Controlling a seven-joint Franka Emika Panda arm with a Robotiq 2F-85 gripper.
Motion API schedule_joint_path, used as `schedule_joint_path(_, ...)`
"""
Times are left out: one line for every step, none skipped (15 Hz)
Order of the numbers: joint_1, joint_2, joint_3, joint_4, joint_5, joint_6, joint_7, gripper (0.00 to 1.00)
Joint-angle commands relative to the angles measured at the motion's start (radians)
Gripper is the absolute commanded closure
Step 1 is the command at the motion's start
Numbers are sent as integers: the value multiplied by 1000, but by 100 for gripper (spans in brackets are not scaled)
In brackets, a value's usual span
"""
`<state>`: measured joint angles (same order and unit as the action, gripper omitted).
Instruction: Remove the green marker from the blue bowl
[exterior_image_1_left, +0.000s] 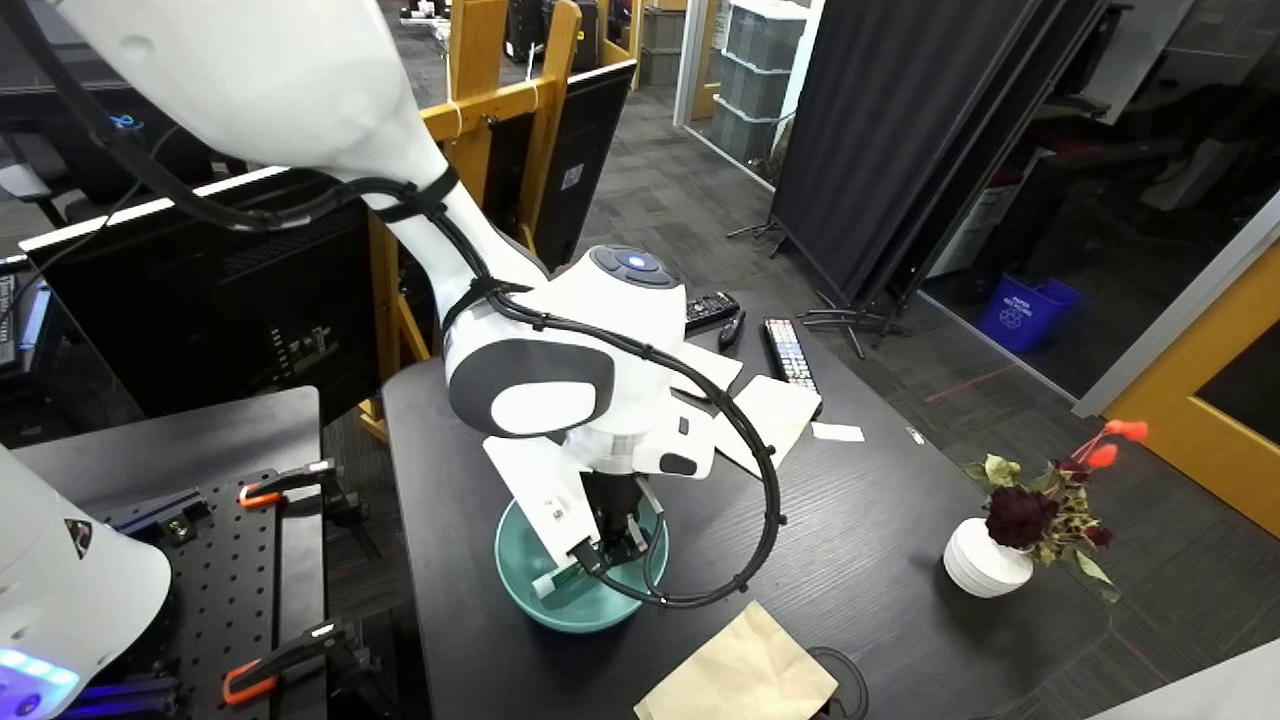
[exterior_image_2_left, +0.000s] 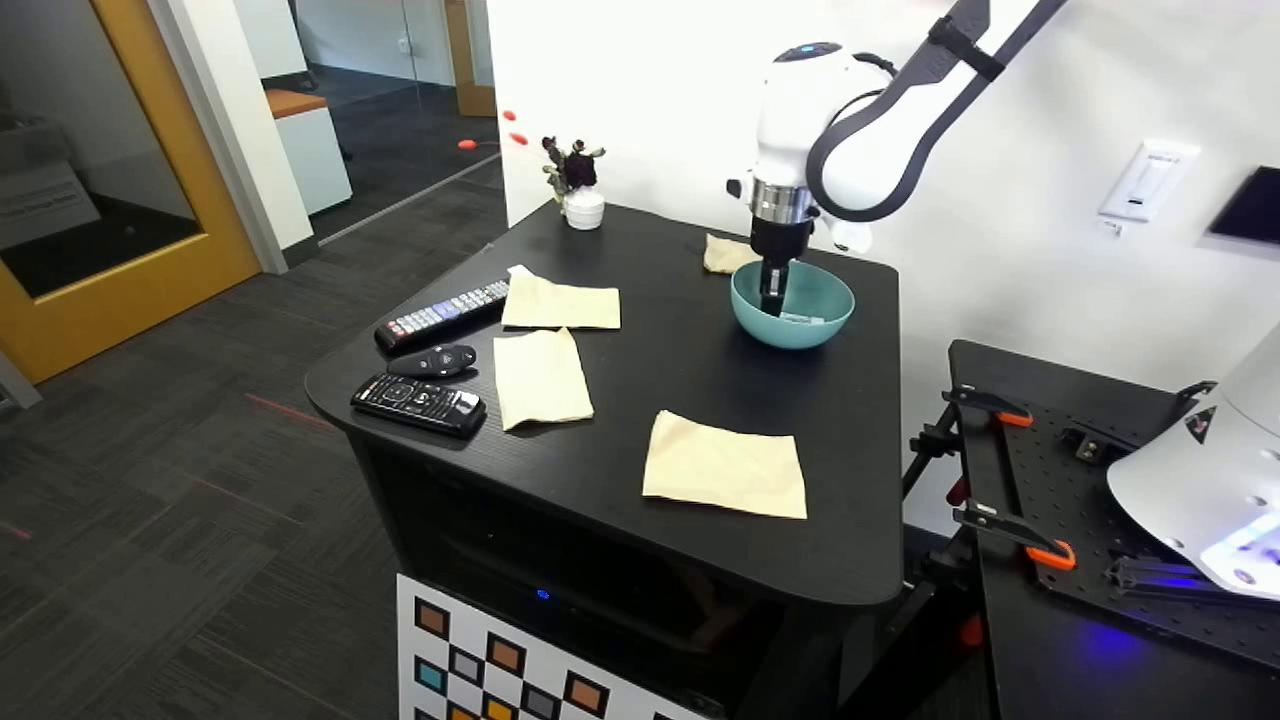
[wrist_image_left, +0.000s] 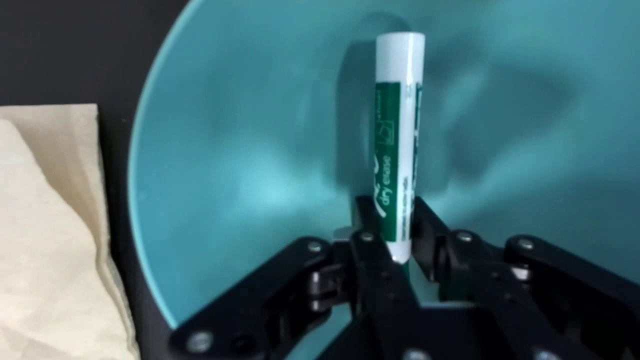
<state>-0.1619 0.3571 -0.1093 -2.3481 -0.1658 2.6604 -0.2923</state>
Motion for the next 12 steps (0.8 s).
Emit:
schedule_joint_path(-16,-50,11,-28,16,19,-15,96)
schedule_joint_path(-18,-72,13,-40,19,19,-20,95)
schedule_joint_path(-16,-90,10,-48,18,14,-14,95)
schedule_joint_path(-21,-121,14,-63,26,9,-26,95)
schedule_joint_path(-22,-145,14,-74,28,2,-33,95)
schedule_joint_path(-21,-180,13,-88,33,-11,-36,95)
schedule_joint_path(-24,-210,15,-104,41,-13,-48,95)
schedule_joint_path(-22,-242,13,-117,46,-26,-55,95)
schedule_joint_path(-21,-274,11,-131,55,-37,-66,95)
schedule_joint_path(-21,-308,8,-145,66,-52,-83,95)
schedule_joint_path(-17,-335,2,-156,70,-66,-91,95)
schedule_joint_path(-15,-361,-2,-166,78,-80,-106,95)
